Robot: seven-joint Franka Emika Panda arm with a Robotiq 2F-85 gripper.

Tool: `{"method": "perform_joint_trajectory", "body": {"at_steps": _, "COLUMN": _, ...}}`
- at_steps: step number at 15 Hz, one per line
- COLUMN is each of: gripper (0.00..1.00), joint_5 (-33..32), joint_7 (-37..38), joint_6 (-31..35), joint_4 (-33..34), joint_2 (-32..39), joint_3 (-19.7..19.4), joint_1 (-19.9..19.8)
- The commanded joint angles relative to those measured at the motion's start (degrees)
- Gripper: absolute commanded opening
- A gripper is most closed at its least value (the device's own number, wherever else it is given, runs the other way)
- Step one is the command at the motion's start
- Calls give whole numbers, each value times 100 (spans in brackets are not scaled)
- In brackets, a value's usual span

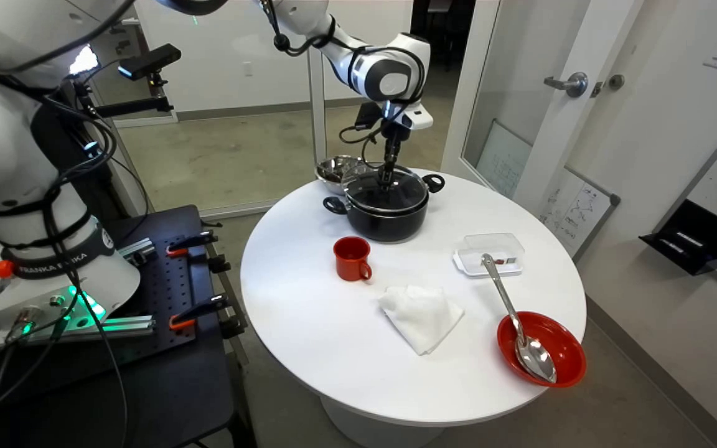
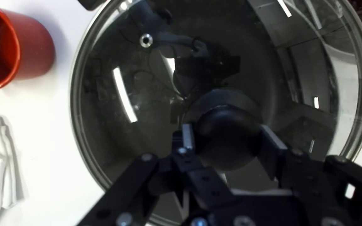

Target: Pick up the lid from the black pot and put it on the table.

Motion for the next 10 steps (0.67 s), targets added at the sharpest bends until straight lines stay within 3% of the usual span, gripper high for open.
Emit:
{"method": "perform_joint_trajectory", "body": {"at_steps": 1, "gripper": 26, "joint_5": 36, "joint_7": 17, "joint_6": -242, "joint_4": -654, "joint_2": -960, "joint_3": 40, "joint_1": 121}}
{"method": "perform_joint_trajectory", "body": {"at_steps": 5, "gripper": 26, "joint_5": -141, "joint_7": 174, "joint_6": -363, "joint_4": -1190, "joint_2": -1860, "joint_3": -7, "joint_1": 278}}
{"method": "perform_joint_trajectory", "body": {"at_steps": 10, "gripper": 26, "joint_5": 137, "joint_7": 109, "joint_6": -497, "joint_4": -2060, "joint_2": -3047, "joint_3": -10, "joint_1": -131}}
